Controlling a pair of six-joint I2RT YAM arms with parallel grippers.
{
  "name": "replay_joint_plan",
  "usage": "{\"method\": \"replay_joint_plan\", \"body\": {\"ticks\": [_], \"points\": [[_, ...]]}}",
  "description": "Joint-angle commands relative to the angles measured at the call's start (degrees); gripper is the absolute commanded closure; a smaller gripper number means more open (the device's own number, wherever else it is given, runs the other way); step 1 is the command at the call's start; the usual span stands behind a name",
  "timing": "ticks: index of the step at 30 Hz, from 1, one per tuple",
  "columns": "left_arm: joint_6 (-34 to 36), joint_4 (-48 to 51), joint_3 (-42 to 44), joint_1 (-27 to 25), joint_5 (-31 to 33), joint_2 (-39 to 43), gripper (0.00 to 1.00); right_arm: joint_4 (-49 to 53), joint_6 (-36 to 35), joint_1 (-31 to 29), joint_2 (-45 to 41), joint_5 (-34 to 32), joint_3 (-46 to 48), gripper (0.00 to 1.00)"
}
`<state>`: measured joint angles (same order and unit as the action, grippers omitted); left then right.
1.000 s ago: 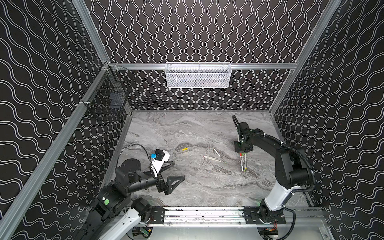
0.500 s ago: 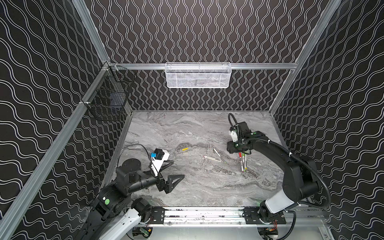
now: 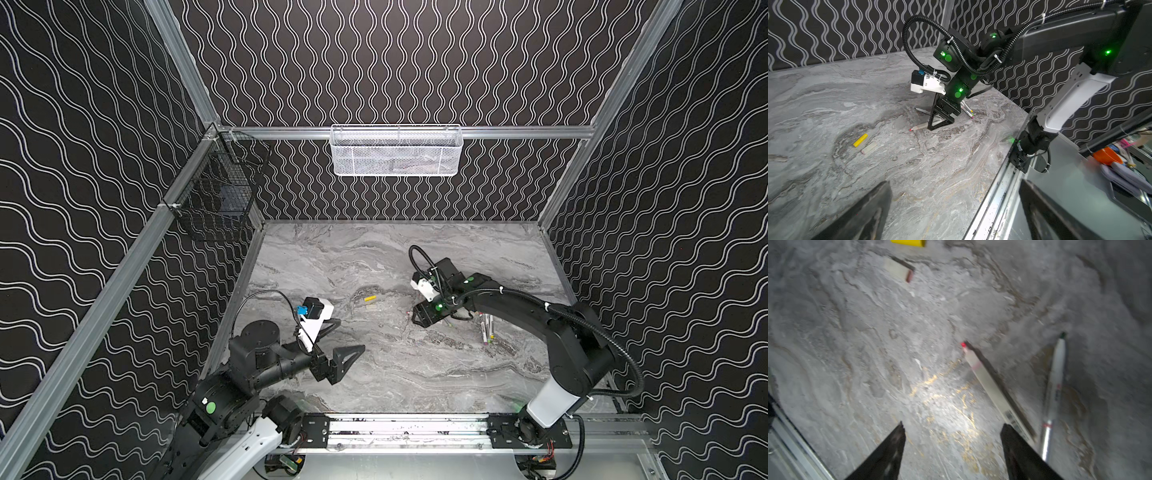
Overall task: Insert the pens into the pen caps
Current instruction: 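Release the capped marker and move the right gripper over the black-tipped marker, then reach the right gripper to the pink-topped white cap and grasp it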
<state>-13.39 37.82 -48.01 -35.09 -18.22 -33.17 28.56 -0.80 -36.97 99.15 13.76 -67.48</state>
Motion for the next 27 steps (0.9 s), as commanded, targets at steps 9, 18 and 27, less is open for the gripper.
{"method": "replay_joint_plan", "body": {"ticks": [9,18,27], "points": [[-0.74,-0.41,0.02,0.03,5.13,2.95,0.01,-3.96,1.07,-4.40,17.93,3.83,-15.80,0.16],[-0.76,-0.56,0.01,0.14,4.72,2.98,0.01,-4.53,0.11,-4.96,26.83,5.96,-23.99,0.16],[-0.76,-0.58,0.02,0.16,4.68,2.70,0.01,-0.98,-2.91,-7.05,33.12,5.98,-31.26,0.17]]}}
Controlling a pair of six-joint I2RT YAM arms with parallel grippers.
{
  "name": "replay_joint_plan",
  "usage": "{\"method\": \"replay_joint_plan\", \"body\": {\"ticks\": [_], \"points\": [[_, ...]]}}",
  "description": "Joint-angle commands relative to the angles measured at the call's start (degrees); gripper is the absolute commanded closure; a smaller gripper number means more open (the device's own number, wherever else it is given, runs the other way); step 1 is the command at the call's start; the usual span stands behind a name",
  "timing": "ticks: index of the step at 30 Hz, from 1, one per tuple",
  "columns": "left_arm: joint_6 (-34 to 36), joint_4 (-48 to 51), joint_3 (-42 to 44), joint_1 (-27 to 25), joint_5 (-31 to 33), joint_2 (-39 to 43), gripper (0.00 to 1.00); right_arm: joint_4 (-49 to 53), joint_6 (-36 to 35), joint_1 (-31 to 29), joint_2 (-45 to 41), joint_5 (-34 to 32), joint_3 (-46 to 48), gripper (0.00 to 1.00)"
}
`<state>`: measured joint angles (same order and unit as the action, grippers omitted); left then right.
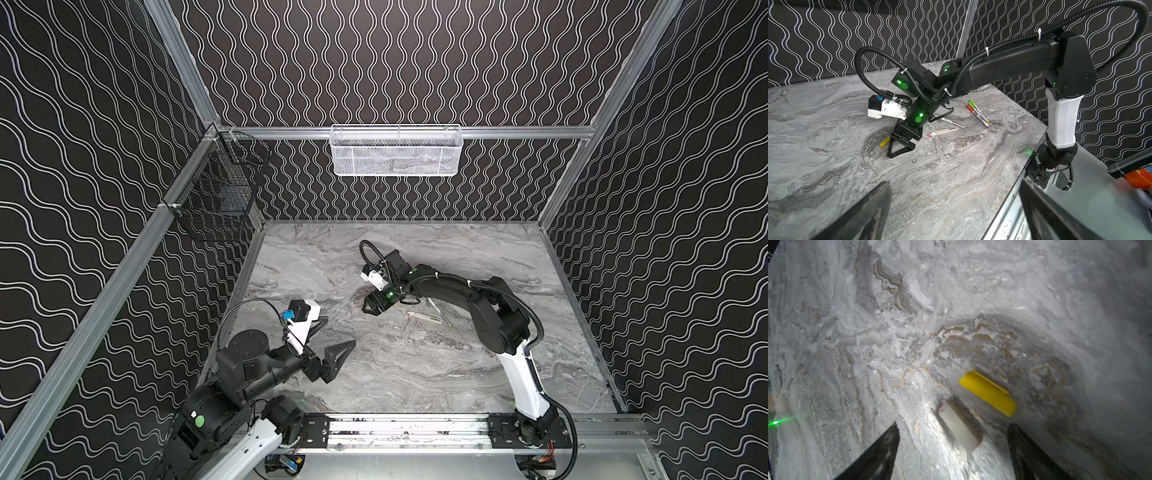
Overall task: Insert the pens into the pen caps
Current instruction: 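Reach the right gripper to the pink-topped white cap and grasp it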
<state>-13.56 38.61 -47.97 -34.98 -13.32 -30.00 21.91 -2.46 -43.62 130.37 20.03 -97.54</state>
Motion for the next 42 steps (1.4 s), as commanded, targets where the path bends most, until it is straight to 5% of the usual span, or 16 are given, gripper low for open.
{"method": "replay_joint_plan", "body": {"ticks": [1,22,31,42], "points": [[-0.59,-1.34,-0.02,0.05,-0.15,-0.61,0.01,6.77,-1.71,-0.74,2.27,-0.50,-2.04,0.17],[-0.59,-1.52,0.06,0.98,-0.81,-1.10,0.01,8.00,-1.23,-4.14,-1.81,-10.19,5.66,0.39],[-0.59,-1.52,0.06,1.06,-0.74,-1.03,0.02,11.87,-1.06,-5.96,0.97,-17.14,2.24,0.65],[-0.58,-1.63,0.09,1.43,-1.07,-0.84,0.02,14.15,-1.15,-6.84,-0.02,-19.82,3.76,0.65]]}}
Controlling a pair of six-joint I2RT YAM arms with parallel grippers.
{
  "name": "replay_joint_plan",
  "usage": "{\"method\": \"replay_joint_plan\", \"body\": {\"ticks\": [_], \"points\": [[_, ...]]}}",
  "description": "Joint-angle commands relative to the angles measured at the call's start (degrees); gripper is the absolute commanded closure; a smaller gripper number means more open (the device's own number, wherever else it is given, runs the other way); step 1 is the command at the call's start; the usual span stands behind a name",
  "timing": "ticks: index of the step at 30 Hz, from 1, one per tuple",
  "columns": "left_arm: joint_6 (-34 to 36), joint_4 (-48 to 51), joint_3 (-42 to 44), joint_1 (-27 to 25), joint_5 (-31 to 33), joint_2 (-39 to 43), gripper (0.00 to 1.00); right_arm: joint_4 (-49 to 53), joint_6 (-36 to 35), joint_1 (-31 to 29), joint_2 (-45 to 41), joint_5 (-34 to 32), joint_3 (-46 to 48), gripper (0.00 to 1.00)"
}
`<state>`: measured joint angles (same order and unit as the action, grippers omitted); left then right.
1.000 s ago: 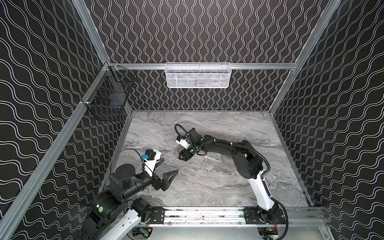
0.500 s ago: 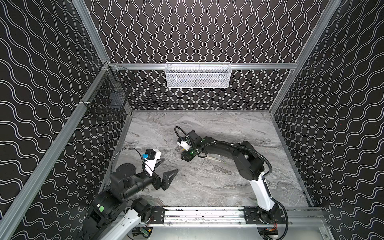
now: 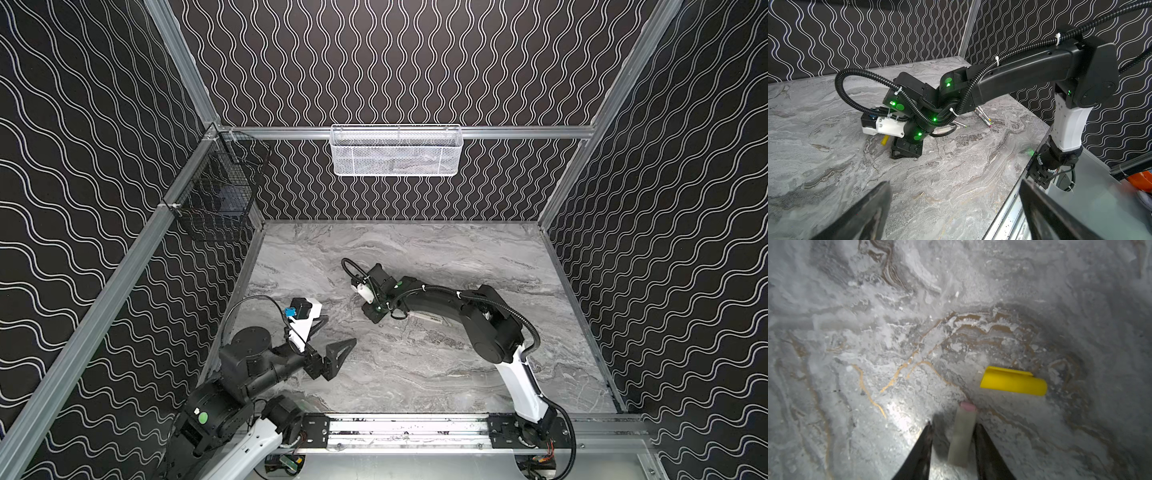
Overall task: Insert the pens into the pen caps
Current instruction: 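Reach the right gripper to the pink-topped white cap and grasp it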
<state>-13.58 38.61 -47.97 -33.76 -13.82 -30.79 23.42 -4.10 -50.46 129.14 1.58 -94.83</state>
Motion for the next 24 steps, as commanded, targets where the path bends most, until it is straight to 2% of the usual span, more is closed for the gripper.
{"method": "replay_joint_plan", "body": {"ticks": [1,9,20,24], "points": [[-0.50,-1.70,0.06,0.23,-0.52,-0.05,0.01,12.87,0.61,-0.08,1.23,-1.47,0.94,0.66],[-0.57,-1.65,0.08,0.28,-0.68,0.17,0.01,13.13,1.03,-0.44,0.27,-2.23,2.49,0.63],[-0.57,-1.72,0.15,0.45,-0.70,0.02,0.01,12.64,1.07,-0.52,-0.34,-0.58,3.58,0.83],[-1.06,-1.68,0.13,0.55,-0.16,0.20,0.01,12.09,1.21,-0.52,-1.50,0.65,3.78,0.86]]}}
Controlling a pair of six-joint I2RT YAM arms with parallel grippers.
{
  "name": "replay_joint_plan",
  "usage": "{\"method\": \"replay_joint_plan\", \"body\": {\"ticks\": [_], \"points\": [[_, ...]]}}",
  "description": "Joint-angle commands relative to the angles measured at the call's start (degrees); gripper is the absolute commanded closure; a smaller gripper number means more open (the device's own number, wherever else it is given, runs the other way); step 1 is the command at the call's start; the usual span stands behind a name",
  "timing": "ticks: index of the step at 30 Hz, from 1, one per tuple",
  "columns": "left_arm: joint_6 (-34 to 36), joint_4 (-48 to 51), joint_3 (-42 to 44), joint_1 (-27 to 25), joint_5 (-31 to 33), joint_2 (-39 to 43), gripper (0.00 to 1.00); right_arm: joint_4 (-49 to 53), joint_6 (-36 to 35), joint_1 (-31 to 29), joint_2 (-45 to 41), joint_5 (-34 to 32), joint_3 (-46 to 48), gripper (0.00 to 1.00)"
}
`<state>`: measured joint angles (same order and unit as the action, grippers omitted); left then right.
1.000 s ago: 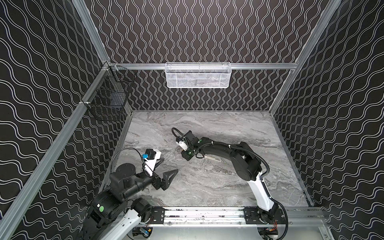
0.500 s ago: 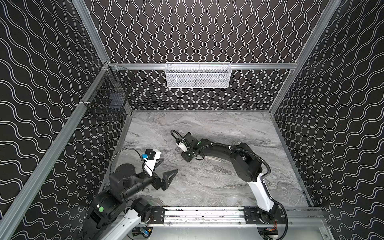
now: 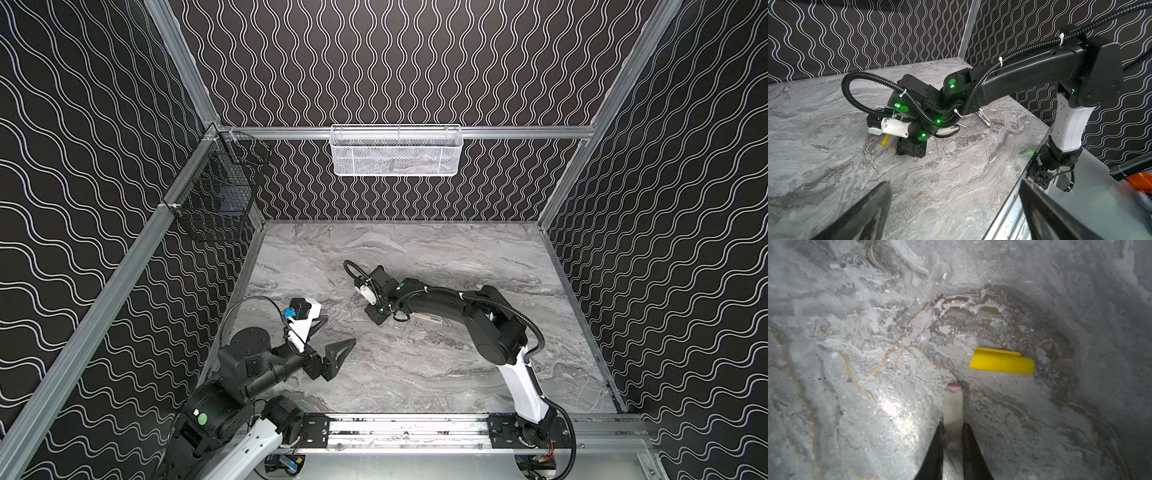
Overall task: Insert the pens into the pen caps
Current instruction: 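Reach the right gripper to the pink-topped white cap and grasp it, then lift the pink-topped cap to the left gripper while the left gripper closes on it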
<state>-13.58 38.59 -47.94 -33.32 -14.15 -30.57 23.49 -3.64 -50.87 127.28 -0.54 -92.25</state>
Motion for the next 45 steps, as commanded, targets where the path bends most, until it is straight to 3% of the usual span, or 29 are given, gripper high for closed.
{"method": "replay_joint_plan", "body": {"ticks": [1,13,26,33,45], "points": [[-1.17,-1.73,0.13,0.08,0.33,0.16,0.01,11.31,0.74,-0.13,-0.48,3.53,1.76,0.86],[-2.73,-2.34,0.16,0.09,-0.69,-2.46,0.01,-3.88,1.89,-0.13,-22.48,10.29,17.68,0.87],[-4.41,-5.26,0.98,0.18,-9.60,-12.60,0.03,-13.08,1.91,-1.66,-43.50,17.33,28.13,0.87],[-5.60,-7.00,1.64,1.61,-13.06,-14.87,0.04,-13.64,1.71,-5.34,-46.11,15.18,27.04,0.87],[-17.01,-21.78,9.73,15.18,-29.67,-16.88,0.16,-14.70,3.68,-11.19,-45.38,5.73,25.92,0.89]]}}
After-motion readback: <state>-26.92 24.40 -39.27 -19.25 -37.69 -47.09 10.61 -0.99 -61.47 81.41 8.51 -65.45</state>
